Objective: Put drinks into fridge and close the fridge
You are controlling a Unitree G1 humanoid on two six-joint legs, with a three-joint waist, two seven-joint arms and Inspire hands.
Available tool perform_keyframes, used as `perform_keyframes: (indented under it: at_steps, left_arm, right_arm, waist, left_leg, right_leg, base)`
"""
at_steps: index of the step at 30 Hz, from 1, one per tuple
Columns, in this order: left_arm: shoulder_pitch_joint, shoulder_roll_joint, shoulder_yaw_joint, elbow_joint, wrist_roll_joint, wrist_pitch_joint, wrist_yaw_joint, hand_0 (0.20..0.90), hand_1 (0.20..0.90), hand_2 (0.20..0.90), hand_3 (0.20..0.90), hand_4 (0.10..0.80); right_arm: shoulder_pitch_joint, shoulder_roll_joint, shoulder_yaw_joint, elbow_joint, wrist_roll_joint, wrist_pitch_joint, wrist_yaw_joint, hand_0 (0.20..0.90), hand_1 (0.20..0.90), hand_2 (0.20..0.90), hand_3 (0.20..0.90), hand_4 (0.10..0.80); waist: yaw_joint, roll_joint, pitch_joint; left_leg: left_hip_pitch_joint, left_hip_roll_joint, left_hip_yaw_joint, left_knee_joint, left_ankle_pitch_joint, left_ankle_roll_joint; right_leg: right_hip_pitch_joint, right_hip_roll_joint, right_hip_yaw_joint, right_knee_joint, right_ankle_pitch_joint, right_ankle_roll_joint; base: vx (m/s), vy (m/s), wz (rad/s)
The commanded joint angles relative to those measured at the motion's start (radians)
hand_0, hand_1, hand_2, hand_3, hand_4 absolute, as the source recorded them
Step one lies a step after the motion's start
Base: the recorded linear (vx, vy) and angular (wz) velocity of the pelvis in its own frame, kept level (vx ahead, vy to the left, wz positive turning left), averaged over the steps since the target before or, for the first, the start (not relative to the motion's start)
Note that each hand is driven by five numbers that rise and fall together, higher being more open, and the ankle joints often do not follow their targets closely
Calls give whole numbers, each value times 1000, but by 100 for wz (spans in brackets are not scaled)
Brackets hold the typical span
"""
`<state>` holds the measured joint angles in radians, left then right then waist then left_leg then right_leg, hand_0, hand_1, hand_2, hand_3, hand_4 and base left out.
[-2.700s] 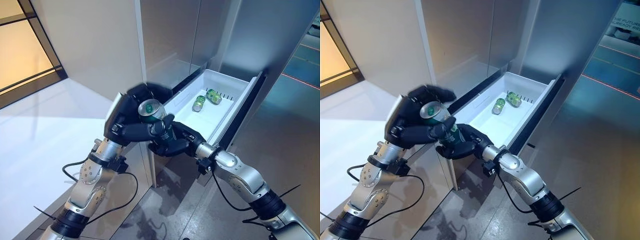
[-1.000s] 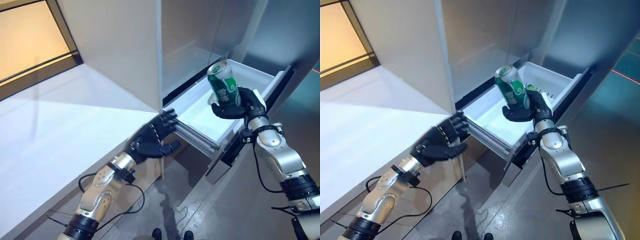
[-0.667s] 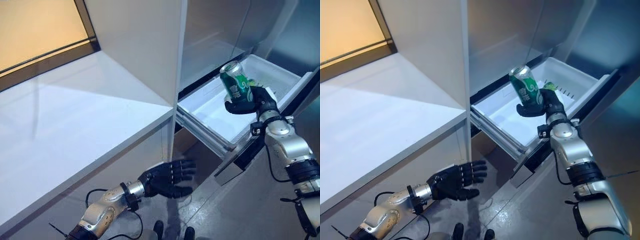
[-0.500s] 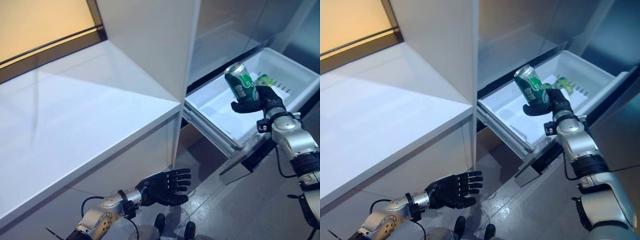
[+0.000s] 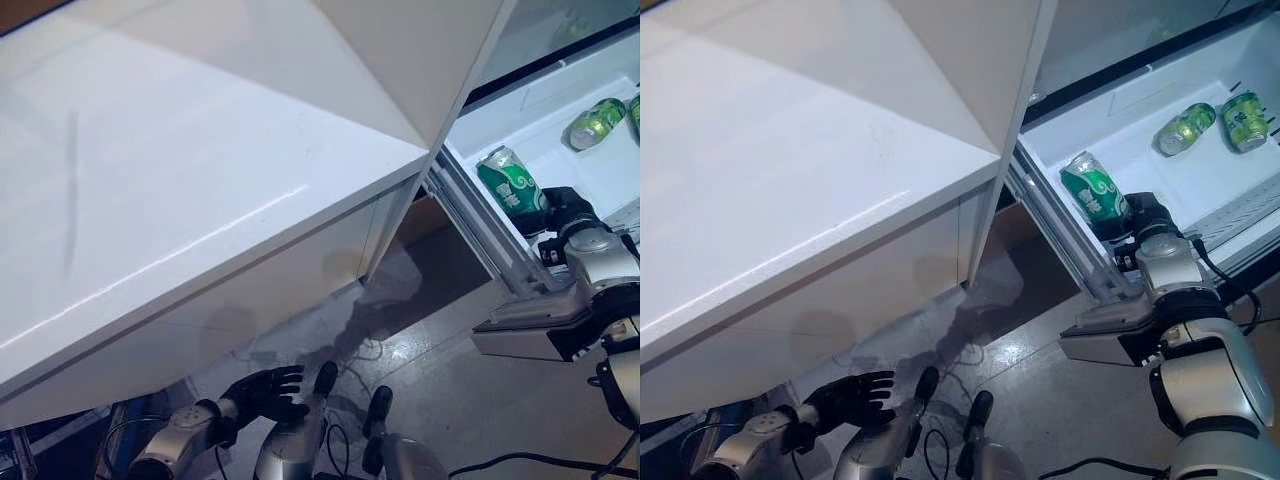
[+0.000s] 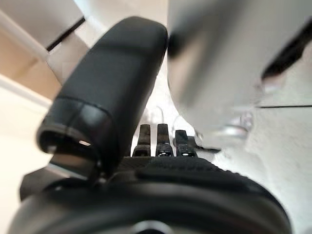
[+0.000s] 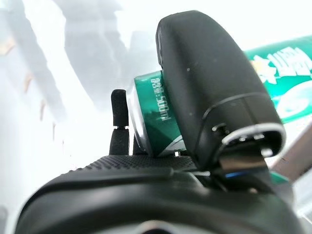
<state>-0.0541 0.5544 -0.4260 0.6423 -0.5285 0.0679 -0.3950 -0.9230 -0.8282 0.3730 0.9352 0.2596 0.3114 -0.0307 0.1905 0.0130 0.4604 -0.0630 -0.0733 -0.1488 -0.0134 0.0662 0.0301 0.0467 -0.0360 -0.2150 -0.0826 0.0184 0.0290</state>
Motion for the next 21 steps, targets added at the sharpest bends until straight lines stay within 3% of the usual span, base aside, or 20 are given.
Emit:
perform_keyframes:
  at_steps: [1, 8, 9, 11, 16, 21]
  left_arm:
    - [31, -34, 25, -9, 10, -50, 7, 900, 900, 900, 900, 800]
    - [36, -57, 73, 53, 16, -45, -3, 900, 900, 900, 900, 800]
    - [40, -57, 78, 59, 23, -49, -10, 900, 900, 900, 900, 800]
    - [43, -57, 82, 62, 32, -51, -14, 900, 900, 900, 900, 800]
    - [52, -58, 92, 67, 49, -48, -11, 900, 900, 900, 900, 800]
    - [60, -66, 121, 108, 91, -17, 10, 900, 900, 900, 900, 800]
  right_arm:
    - [-123, -140, -4, 0, -68, -17, 25, 300, 300, 300, 200, 100]
    - [-107, -145, -8, 43, -134, 27, 91, 300, 300, 300, 200, 100]
    - [-105, -147, -8, 44, -147, 37, 100, 427, 427, 427, 348, 248]
    - [-103, -149, -7, 45, -158, 48, 111, 900, 900, 900, 900, 800]
    - [-92, -155, -10, 19, -155, 32, 110, 900, 900, 900, 900, 800]
    - [-54, -171, -39, -144, -82, -19, 66, 900, 900, 900, 900, 800]
  waist:
    - [9, -3, -68]
    - [13, 6, -44]
    - [14, 7, -41]
    - [14, 9, -38]
    - [9, 10, -32]
    - [-9, -6, -39]
  left_leg:
    - [-57, -5, 61, 101, -69, -1]
    - [-70, -9, 62, 121, -72, 1]
    - [-72, -9, 63, 123, -72, 1]
    - [-73, -9, 64, 125, -73, 1]
    - [-68, -8, 66, 128, -77, 4]
    - [-55, -3, 78, 126, -85, 6]
  right_leg:
    - [-115, 32, 7, 191, -61, -23]
    - [-128, 21, 2, 211, -61, -23]
    - [-131, 20, 2, 214, -60, -23]
    - [-133, 18, 3, 215, -60, -22]
    - [-133, 17, 8, 221, -61, -22]
    - [-125, 18, 18, 219, -60, -17]
  base:
    - [0, 0, 0]
    - [0, 0, 0]
    - [0, 0, 0]
    - [0, 0, 0]
    - [0, 0, 0]
    - [0, -6, -3]
